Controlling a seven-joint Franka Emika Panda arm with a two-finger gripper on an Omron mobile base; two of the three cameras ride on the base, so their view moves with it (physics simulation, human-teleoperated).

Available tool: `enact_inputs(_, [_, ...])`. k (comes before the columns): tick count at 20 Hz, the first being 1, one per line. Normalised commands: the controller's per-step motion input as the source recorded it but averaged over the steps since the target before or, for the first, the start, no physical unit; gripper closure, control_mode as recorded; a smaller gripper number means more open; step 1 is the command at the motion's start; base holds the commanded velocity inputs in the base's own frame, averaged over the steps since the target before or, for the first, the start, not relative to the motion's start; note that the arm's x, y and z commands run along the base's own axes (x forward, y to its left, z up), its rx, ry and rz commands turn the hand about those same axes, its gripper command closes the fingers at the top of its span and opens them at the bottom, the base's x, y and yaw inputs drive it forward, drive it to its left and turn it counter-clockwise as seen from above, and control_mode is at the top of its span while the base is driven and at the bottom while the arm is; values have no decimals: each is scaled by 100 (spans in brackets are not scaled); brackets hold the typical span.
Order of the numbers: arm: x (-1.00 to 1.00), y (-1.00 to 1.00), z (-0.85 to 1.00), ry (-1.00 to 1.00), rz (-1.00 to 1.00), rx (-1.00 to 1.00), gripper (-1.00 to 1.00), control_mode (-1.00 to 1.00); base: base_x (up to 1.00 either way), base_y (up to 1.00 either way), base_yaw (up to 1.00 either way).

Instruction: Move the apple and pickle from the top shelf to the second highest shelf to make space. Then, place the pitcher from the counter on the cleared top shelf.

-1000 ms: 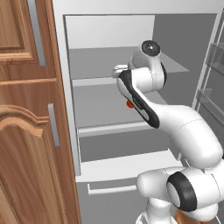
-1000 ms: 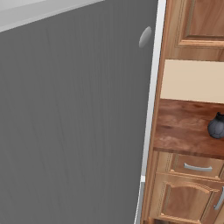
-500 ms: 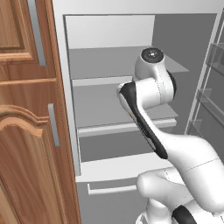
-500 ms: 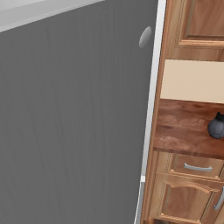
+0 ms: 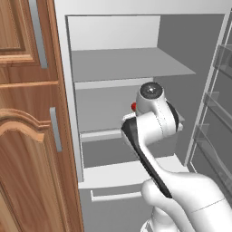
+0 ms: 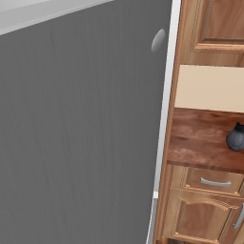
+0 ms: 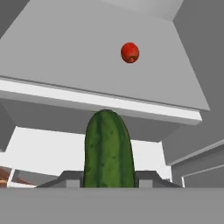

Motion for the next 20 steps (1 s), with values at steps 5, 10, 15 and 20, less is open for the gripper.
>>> enact_inputs(5, [25,0,-52,0,0,0,100,-100,0,0,0])
enact_inputs(10, [55,0,-22,0,0,1,100,-100,0,0,0])
enact_inputs(15, [61,0,0,1,0,3,100,-100,0,0,0])
enact_inputs(20, [70,0,0,5,0,1,100,-100,0,0,0])
